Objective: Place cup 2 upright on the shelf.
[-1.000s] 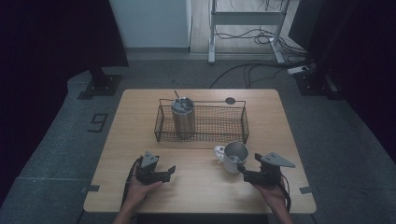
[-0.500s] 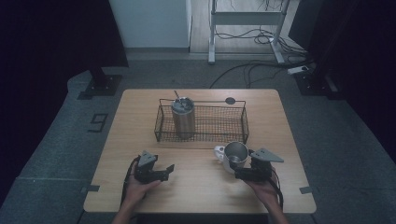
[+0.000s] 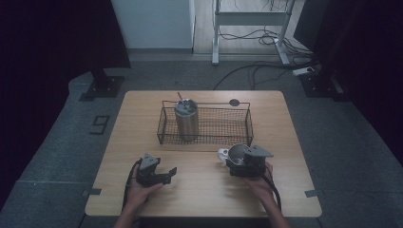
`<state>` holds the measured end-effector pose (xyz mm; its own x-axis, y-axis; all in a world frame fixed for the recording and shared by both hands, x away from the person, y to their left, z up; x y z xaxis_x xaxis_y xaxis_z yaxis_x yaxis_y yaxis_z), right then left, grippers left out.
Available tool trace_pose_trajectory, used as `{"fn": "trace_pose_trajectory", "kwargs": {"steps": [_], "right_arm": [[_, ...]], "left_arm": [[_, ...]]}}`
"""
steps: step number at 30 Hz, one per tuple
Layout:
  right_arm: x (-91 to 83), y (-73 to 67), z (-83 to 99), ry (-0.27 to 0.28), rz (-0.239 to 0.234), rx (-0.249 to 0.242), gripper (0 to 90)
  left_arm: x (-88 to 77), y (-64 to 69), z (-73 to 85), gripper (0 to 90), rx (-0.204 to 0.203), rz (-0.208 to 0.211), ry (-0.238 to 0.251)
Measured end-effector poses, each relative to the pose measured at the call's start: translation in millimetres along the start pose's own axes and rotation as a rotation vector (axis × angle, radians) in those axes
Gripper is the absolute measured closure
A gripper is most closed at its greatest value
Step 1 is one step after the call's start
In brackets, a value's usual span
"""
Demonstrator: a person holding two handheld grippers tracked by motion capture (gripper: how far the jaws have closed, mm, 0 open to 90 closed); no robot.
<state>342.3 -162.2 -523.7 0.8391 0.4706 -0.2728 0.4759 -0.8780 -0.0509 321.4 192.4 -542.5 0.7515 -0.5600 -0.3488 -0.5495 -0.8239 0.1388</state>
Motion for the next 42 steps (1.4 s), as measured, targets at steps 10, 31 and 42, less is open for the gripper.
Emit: {"fn": "trace_pose_trajectory", "kwargs": {"steps": [10,31,42], "right_arm": [[-3.1,-1.6,-0.4,-0.002,0.010,-0.031,6.6],[-29.9,2.9,-25.8,0.055,-0.047,0.047,6.7],[-39.9,13.0,-61.6,0.082,-0.067,0.034,6.8]], "left_arm": [[2.0,4.6,1.4,15.3,0.003,0.011,-0.006],[-5.3,9.0,-5.4,15.8,-0.013,0.032,0.042],[-8.8,12.8,-6.4,15.8,-0.012,0.038,0.039]]}}
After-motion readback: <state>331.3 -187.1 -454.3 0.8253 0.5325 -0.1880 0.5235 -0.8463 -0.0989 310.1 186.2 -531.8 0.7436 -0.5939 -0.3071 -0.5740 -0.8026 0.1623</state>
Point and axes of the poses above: each handheld gripper's, and its own axes: x roughly forward along the jaws, z roughly out of its underside, y roughly to its right, the point moved 2 cm from there along x, roughly forward along the jaws, and after that the axes turned 15 degrees about y, right-handed, at the moved point
